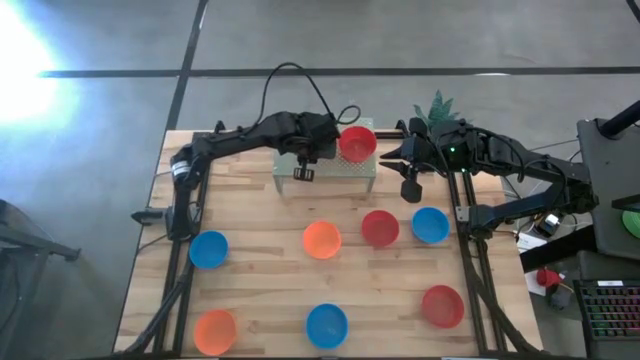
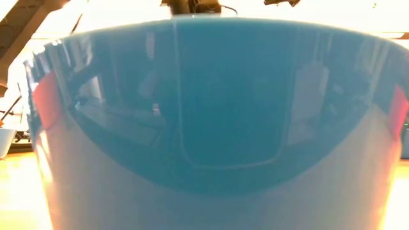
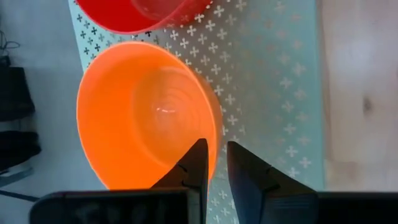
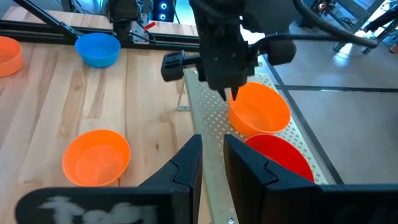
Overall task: Pick & Place Mini bowls
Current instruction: Put the top orange bowl on the shelf
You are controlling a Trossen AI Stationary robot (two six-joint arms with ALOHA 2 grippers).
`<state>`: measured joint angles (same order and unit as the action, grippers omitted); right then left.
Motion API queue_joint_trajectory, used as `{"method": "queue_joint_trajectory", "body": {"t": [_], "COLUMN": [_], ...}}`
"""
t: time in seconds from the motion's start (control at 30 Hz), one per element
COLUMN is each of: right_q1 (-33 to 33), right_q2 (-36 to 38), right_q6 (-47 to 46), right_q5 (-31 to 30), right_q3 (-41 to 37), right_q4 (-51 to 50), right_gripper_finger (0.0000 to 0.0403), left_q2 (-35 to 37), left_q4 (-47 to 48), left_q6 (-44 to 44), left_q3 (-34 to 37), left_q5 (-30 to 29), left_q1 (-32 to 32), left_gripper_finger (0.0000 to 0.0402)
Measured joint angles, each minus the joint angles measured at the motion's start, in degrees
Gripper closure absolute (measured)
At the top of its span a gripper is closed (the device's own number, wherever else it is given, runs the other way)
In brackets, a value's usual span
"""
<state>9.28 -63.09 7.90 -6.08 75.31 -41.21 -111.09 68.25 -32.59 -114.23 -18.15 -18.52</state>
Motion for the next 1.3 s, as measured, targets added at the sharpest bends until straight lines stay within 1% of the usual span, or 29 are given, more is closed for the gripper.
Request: {"method": "queue_joint_trajectory", "body": {"t": [0.1,0.2,0.33,0.47,0.57,0.73,0.9,1.1,1.2,1.3], "right_q1": [0.0,0.0,0.0,0.0,0.0,0.0,0.0,0.0,0.0,0.0], "right_q2": [0.0,0.0,0.0,0.0,0.0,0.0,0.0,0.0,0.0,0.0], "right_q6": [0.0,0.0,0.0,0.0,-0.3,-0.2,0.0,0.0,0.0,0.2], "right_q5": [0.0,0.0,0.0,0.0,0.0,0.0,0.1,0.1,0.1,0.1], "right_q3": [0.0,0.0,0.0,0.0,0.0,0.0,0.0,0.0,0.0,0.0], "right_q4": [0.0,0.0,0.0,0.0,0.0,0.0,0.0,0.0,0.0,0.0], "right_gripper_finger": [0.0339,0.0339,0.0339,0.0339,0.0339,0.0339,0.0339,0.0339,0.0339,0.0339], "left_q2": [1.2,3.5,6.1,6.6,6.3,6.2,6.2,6.2,6.2,6.2], "left_q4": [1.6,1.8,2.1,2.3,2.4,2.7,0.5,-4.9,-5.4,-5.9], "left_q6": [0.9,2.9,5.4,7.3,7.4,7.7,7.8,6.1,5.5,5.5], "left_q3": [-1.0,-1.0,-0.9,-0.4,1.4,6.4,10.0,12.0,12.6,13.1], "left_q5": [-0.3,-2.5,-2.4,-2.2,-1.9,-1.7,0.7,0.7,0.8,2.1], "left_q1": [0.0,-0.4,-2.3,-4.4,-6.0,-8.3,-9.3,-9.3,-9.3,-9.3], "left_gripper_finger": [0.0349,0.0349,0.0349,0.0349,0.0349,0.0349,0.0349,0.0349,0.0349,0.0349]}}
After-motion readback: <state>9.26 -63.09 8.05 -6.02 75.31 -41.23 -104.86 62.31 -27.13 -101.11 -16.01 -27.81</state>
